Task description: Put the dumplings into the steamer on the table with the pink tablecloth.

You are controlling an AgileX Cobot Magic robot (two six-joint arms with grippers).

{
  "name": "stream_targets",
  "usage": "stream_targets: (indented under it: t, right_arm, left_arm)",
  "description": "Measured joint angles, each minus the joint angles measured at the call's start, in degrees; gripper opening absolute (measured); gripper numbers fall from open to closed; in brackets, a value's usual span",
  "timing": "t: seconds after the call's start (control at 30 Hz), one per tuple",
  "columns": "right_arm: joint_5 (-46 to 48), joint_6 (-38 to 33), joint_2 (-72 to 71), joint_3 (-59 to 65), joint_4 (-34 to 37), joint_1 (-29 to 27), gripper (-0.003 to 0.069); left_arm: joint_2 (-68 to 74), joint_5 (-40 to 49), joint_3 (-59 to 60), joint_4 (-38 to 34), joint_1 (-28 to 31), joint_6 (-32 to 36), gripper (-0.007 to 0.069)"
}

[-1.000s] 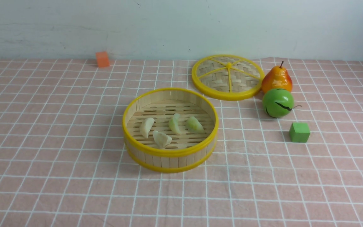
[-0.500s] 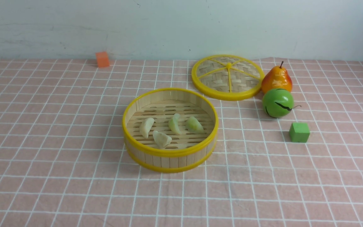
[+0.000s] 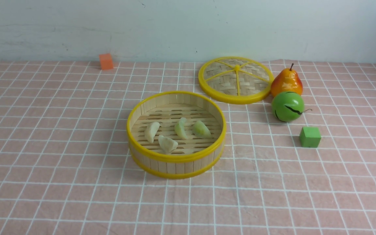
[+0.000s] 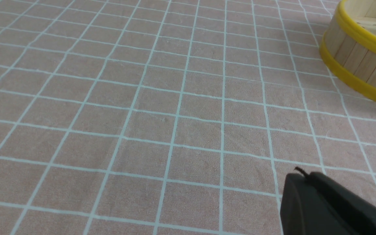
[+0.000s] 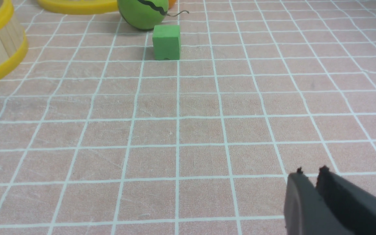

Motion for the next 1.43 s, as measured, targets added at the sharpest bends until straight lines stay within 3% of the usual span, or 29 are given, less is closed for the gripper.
stream_targets:
  t: [1.43]
  right_arm:
    - [0.0, 0.0, 0.0, 0.0, 0.0, 0.0, 0.0125]
  left_arm:
    - [0.0, 0.0, 0.0, 0.0, 0.0, 0.0, -0.0011]
